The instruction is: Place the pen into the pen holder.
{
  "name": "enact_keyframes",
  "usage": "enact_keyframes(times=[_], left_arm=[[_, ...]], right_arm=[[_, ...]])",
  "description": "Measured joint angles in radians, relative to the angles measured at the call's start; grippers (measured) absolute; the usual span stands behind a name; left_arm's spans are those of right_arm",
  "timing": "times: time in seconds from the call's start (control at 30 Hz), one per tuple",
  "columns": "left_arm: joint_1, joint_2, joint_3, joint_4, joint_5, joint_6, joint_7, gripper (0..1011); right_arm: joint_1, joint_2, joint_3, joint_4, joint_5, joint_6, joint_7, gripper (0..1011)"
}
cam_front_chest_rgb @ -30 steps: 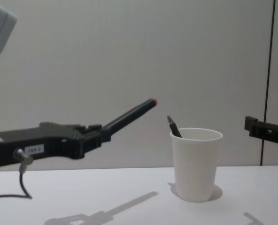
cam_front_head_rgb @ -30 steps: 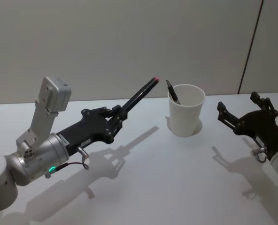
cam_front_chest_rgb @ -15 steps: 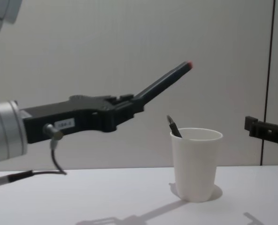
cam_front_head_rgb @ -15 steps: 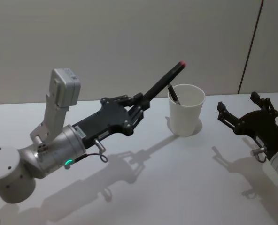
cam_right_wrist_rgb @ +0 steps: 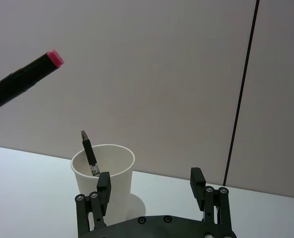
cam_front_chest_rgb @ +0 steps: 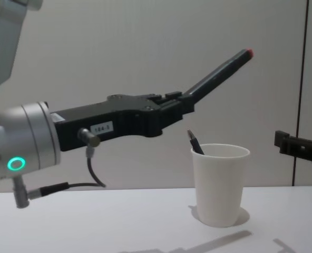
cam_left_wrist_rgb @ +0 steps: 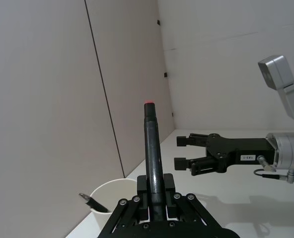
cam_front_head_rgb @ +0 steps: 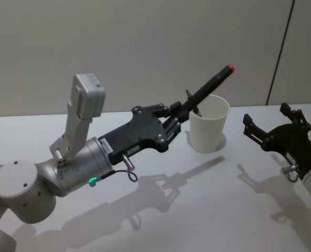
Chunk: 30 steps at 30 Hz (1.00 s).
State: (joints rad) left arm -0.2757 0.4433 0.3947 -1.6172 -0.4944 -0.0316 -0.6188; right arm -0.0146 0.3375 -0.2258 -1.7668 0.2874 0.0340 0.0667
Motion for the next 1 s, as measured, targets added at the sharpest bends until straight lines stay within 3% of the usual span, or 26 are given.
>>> enact_keyframes(times=[1.0], left_arm=[[-0.005,-0.024,0.028,-0.023,0.005,0.029,-0.012,187]], right_arm=[[-0.002,0.002,0.002,-0.007,0.012,0.001,0.013,1001]])
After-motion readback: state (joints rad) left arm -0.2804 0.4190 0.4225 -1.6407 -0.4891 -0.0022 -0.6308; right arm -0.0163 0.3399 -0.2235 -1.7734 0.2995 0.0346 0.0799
